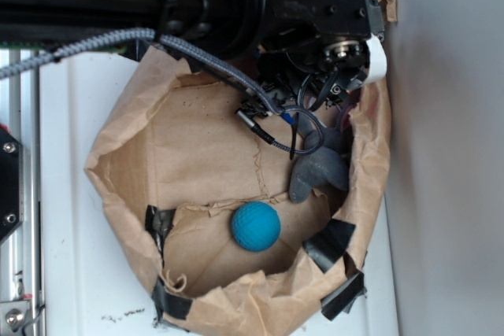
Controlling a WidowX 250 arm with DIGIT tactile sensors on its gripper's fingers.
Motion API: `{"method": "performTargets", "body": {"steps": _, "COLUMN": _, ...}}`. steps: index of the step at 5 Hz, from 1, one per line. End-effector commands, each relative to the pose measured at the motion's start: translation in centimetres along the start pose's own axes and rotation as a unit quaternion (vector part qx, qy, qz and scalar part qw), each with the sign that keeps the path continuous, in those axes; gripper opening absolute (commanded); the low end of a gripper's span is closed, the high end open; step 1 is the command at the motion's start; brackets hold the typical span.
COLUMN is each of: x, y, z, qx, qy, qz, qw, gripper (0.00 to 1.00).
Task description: Grab the blue sponge.
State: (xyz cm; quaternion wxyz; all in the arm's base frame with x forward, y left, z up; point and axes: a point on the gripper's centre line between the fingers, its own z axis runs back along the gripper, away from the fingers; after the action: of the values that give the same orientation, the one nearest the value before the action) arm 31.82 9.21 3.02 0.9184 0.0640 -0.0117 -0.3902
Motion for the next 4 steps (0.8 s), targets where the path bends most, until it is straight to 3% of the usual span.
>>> {"method": "performTargets", "body": {"steps": 1, "x": 0.7, "y": -0.2, "z": 5.2, "qx": 0.043, "qy": -0.039, "qz": -0.027, "qw": 0.998, "gripper": 0.00}}
{"method": "performTargets", "body": {"steps": 2, "x": 0.2, "y": -1.0, "z": 7.9, "qx": 0.054, "qy": -0.063, "qz": -0.025, "qw": 0.996, "gripper": 0.00}}
{"method": "performTargets", "body": {"steps": 3, "x": -0.1, "y": -1.8, "z": 10.5, "qx": 0.040, "qy": -0.078, "qz": 0.010, "qw": 0.996, "gripper": 0.00}}
{"method": "performTargets", "body": {"steps": 4, "x": 1.0, "y": -3.3, "z": 12.2, "qx": 0.000, "qy": -0.036, "qz": 0.132, "qw": 0.991, "gripper": 0.00}}
